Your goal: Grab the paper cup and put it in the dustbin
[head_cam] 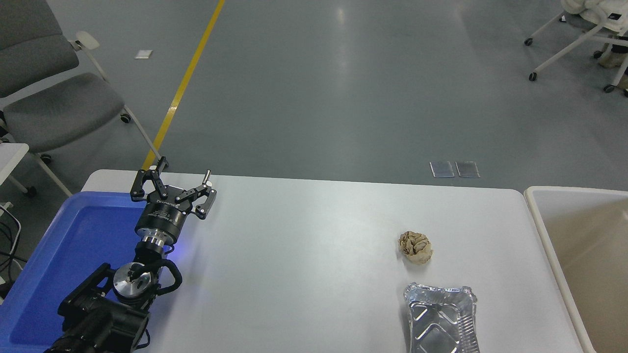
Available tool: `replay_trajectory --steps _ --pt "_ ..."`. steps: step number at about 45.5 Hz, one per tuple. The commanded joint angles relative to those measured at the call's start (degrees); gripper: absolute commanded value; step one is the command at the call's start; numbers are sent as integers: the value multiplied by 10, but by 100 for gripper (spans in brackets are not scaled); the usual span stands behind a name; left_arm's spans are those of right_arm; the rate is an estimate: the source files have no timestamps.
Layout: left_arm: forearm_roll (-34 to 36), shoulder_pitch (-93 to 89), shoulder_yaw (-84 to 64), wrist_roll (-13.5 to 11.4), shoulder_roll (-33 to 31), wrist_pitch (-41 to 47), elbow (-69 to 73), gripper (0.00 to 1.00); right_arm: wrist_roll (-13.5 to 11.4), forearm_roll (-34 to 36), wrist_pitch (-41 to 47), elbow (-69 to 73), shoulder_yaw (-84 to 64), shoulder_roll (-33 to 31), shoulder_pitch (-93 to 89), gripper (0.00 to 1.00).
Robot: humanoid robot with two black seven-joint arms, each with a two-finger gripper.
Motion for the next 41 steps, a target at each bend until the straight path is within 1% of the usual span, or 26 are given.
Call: replay_trajectory --steps 1,6,7,8,10,11,13,15,30,35,41 --pt "0 0 1 0 0 0 0 99 -1 13 -10 3 24 30 -35 0" --pt "0 0 1 0 -1 0 0 99 0 13 -12 4 22 35 -42 0" --pt "0 0 1 0 0 0 0 99 0 13 -12 4 23 39 -43 5" --pt "1 0 1 0 0 0 0 99 0 13 -12 4 23 41 -43 15" --pt "0 0 1 0 -1 0 0 99 2 13 -12 4 26 41 -43 44" --pt "0 0 1 0 0 0 0 99 2 13 -12 4 27 41 -43 56" --pt "1 0 1 0 -1 0 0 99 2 13 -12 4 27 42 -43 75" --pt "1 0 1 0 0 0 0 99 2 13 -10 4 21 41 -43 100" --pt "1 0 1 0 0 0 0 99 0 12 -3 6 14 37 -22 100" --pt "1 0 1 0 0 0 0 99 1 11 -2 53 13 30 -5 100" --pt "1 0 1 0 0 0 0 99 1 11 -3 144 14 -32 27 100"
